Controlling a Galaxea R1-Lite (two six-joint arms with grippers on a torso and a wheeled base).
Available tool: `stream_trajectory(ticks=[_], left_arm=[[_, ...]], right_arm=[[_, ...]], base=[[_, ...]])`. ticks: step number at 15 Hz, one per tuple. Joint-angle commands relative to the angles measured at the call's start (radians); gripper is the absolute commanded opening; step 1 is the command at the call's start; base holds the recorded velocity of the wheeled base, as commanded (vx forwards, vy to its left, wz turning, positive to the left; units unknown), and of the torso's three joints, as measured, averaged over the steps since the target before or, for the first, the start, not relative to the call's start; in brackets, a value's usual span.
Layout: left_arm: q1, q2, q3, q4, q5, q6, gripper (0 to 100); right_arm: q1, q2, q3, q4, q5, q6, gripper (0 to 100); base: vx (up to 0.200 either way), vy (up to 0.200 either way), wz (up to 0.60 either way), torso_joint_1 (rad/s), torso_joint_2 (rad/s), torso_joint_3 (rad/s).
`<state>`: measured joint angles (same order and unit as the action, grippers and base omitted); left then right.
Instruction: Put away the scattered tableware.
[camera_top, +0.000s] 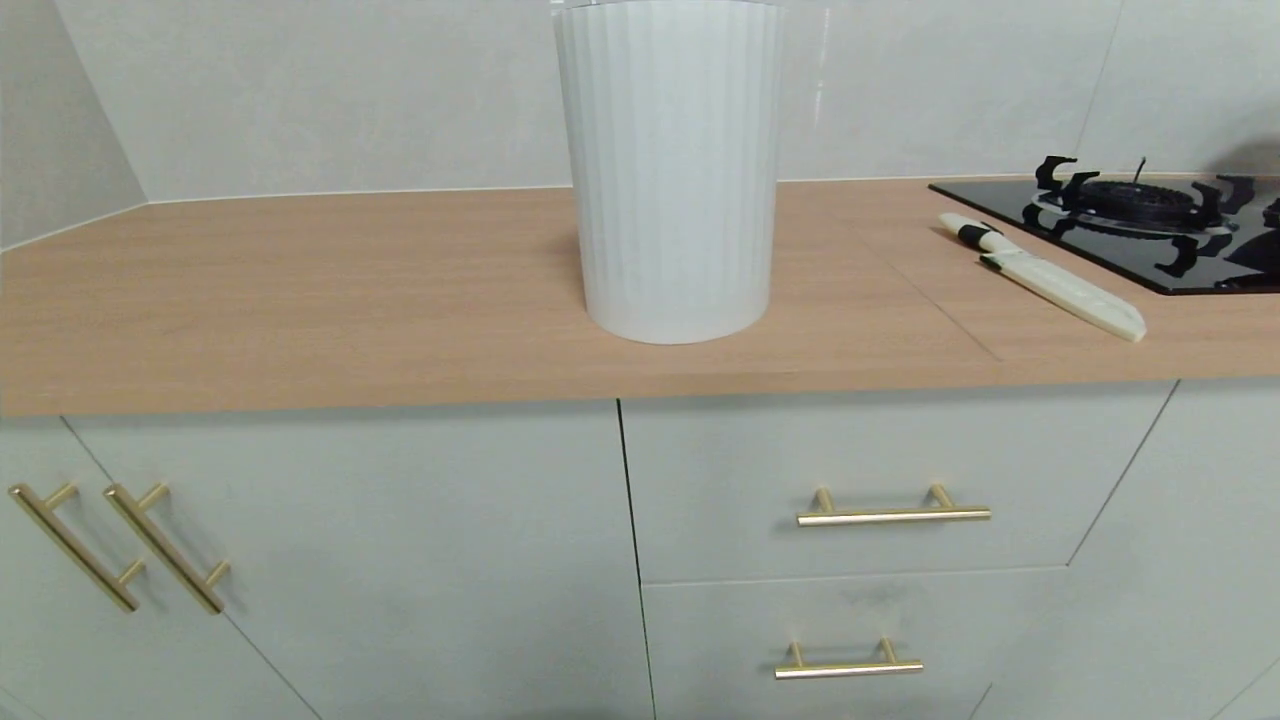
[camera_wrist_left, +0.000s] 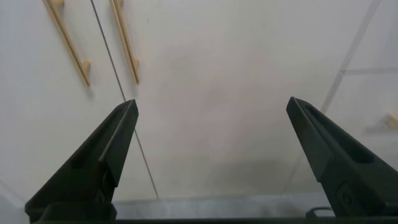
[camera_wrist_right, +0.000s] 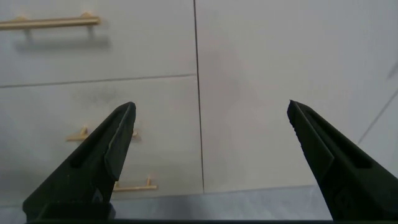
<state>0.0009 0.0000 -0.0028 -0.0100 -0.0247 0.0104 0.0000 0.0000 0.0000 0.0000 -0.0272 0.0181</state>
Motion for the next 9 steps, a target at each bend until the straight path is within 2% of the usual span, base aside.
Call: stream_trajectory(ticks=[1,9], left_arm=[[0.001,0.000,0.000,-0.001,0.000,0.000,100],[0.001,0.000,0.000,-0.001,0.002,-0.001,100]], right_arm=[[0.002,0.002,0.000,0.000,0.000,0.000,100],[0.000,0.002,0.000,0.000,0.000,0.000,100]], base=[[0.000,0.000,0.00,0.000,0.00,0.000],[0.000,0.000,0.00,0.000,0.00,0.000]])
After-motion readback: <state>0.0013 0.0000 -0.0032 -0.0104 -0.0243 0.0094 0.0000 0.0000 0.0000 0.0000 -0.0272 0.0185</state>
